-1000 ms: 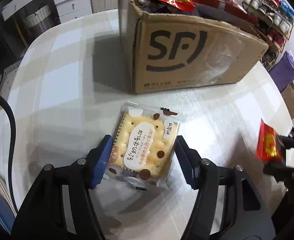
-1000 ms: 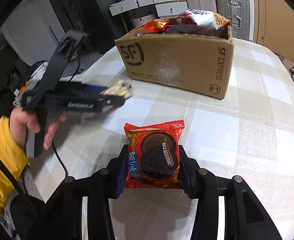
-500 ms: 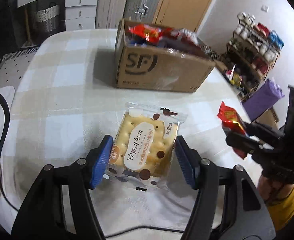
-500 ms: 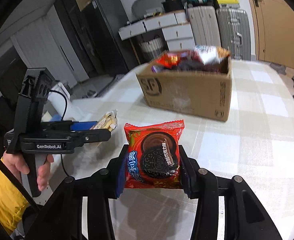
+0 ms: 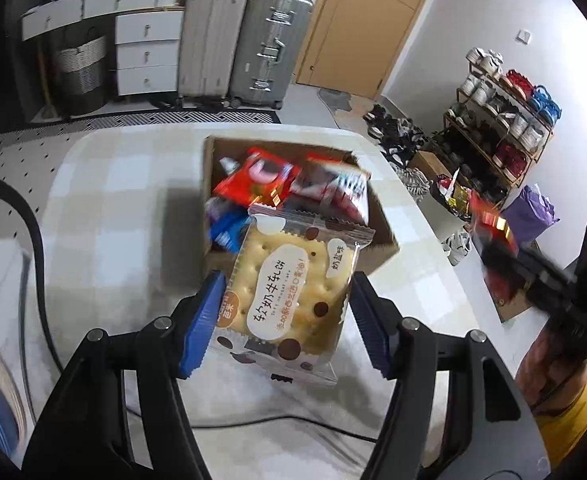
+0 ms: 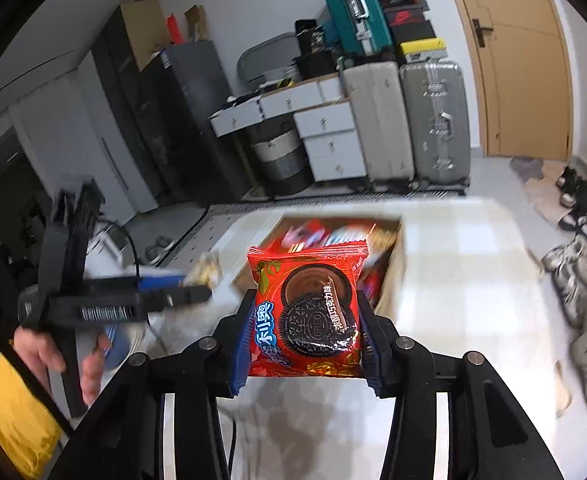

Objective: Organize snacks
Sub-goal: 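Lift and carry the Oreo pack and cracker pack over the SF box, then lower both snacks into the SF box and open both tools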

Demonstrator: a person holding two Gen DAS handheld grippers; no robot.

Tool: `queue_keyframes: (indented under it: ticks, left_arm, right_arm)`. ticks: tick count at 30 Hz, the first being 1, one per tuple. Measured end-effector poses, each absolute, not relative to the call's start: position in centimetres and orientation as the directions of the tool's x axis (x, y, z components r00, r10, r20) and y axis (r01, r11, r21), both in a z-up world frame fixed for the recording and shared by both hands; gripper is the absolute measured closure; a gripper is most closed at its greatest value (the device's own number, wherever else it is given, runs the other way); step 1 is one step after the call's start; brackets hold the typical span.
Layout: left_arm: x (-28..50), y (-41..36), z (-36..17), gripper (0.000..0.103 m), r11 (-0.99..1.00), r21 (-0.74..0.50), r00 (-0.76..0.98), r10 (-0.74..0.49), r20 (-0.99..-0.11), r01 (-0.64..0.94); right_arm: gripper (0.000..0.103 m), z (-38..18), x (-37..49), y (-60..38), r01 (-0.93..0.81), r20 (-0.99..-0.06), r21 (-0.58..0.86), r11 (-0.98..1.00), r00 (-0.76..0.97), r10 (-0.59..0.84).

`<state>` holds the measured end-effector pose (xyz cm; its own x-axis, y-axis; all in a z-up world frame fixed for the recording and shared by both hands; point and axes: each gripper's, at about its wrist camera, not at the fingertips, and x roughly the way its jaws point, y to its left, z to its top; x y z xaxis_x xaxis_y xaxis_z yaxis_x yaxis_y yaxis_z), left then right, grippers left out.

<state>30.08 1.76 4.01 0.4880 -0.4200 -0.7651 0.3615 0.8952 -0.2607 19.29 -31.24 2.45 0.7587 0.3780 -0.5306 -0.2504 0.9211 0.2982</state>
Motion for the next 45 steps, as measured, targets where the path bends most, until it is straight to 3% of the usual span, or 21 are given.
queue_keyframes:
  ticks: [9, 14, 22, 31, 45]
  left_arm:
    - [38.2, -2.5, 3.5, 0.042, 0.892, -0.292, 0.479, -0.434, -0.763, 0.344]
    - [40.9, -3.6, 2.4, 0.042, 0.864, -0.372, 0.471, -0.498, -0.728, 0.338]
    - [41.9, -4.8, -0.7, 0.042, 0.861, -0.369, 0.467, -0.502, -0.728, 0.350]
    - [43.2, -5.4, -3.9, 0.042, 0.885, -0.338, 0.457, -0.456, -0.764, 0.318]
    - [44.5, -4.9, -7.1, 0.047, 0.918, -0.248, 0.447, -0.372, -0.814, 0.311]
  right_arm:
    - [0.058, 5.4, 29.1, -33.3, -0.238, -0.554, 0.293, 0.926, 0.747, 0.367]
    - [0.058, 4.9, 33.9, -32.9, -0.243, -0.562, 0.314, 0.918, 0.732, 0.386]
    - [0.058, 1.7, 38.5, -32.0, -0.232, -0.618, 0.321, 0.918, 0.683, 0.389]
    - [0.058, -2.9, 39.9, -30.6, -0.230, -0.690, 0.322, 0.918, 0.607, 0.394]
    - [0.059, -4.8, 40.2, -28.6, -0.283, -0.752, 0.237, 0.929, 0.552, 0.360]
